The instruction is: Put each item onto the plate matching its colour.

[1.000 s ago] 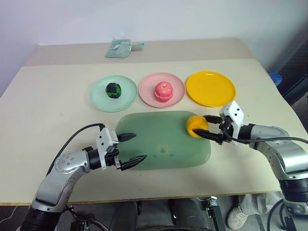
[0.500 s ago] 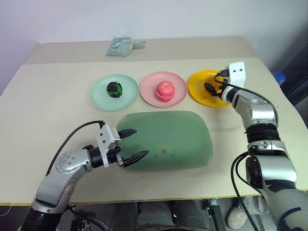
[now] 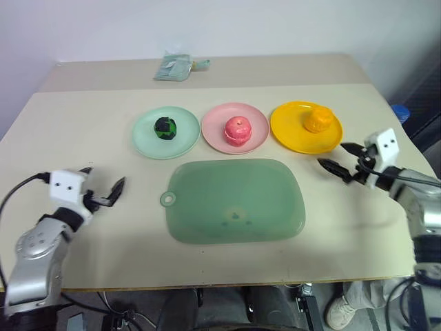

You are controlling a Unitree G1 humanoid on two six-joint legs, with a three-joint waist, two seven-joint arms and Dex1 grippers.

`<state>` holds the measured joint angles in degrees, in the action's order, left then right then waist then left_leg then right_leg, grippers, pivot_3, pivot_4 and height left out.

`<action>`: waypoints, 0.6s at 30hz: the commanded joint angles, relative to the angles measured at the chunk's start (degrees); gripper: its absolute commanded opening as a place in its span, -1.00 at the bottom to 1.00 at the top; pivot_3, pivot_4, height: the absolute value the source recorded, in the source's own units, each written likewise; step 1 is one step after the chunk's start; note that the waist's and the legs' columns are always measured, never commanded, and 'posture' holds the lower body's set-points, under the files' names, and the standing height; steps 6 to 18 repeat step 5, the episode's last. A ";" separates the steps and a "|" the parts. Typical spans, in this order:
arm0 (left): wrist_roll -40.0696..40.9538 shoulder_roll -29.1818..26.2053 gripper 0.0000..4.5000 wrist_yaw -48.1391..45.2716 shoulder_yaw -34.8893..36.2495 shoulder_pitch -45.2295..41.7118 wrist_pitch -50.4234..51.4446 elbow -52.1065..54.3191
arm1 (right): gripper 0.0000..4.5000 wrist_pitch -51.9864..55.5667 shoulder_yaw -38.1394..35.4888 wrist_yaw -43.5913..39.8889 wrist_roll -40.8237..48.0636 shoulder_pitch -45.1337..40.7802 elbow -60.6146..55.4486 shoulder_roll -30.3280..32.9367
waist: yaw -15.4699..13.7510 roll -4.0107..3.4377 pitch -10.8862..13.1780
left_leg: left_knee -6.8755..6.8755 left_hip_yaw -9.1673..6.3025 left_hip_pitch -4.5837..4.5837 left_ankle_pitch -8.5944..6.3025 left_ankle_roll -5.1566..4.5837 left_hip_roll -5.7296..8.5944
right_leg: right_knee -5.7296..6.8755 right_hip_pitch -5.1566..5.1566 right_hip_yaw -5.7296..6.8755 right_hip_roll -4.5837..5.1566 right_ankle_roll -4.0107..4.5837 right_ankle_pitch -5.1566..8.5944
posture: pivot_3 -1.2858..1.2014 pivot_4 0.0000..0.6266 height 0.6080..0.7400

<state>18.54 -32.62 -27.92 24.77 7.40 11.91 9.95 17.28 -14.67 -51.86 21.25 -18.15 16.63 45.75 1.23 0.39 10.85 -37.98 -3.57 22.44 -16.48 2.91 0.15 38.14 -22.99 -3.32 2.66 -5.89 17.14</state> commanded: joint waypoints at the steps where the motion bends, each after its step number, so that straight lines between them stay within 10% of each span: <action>1: 0.61 -1.74 1.00 -1.72 5.80 4.30 -1.87 0.71 | 0.98 0.64 -3.21 -2.72 2.10 3.78 -4.71 2.36 | 0.06 0.02 -0.01 | 0.01 0.03 -0.06 0.00 0.00 -0.01 | -0.01 0.07 0.00 -0.02 0.00 0.00 | 0.03 -0.52 1.00; 18: 1.62 -1.71 1.00 -1.28 7.25 6.33 0.02 3.74 | 0.98 1.43 -2.65 -1.90 1.21 3.33 -3.85 2.17 | -0.04 0.02 -0.01 | 0.00 0.06 -0.17 -0.01 -0.01 -0.04 | -0.02 0.21 0.01 -0.05 0.01 0.01 | 0.03 -0.52 1.00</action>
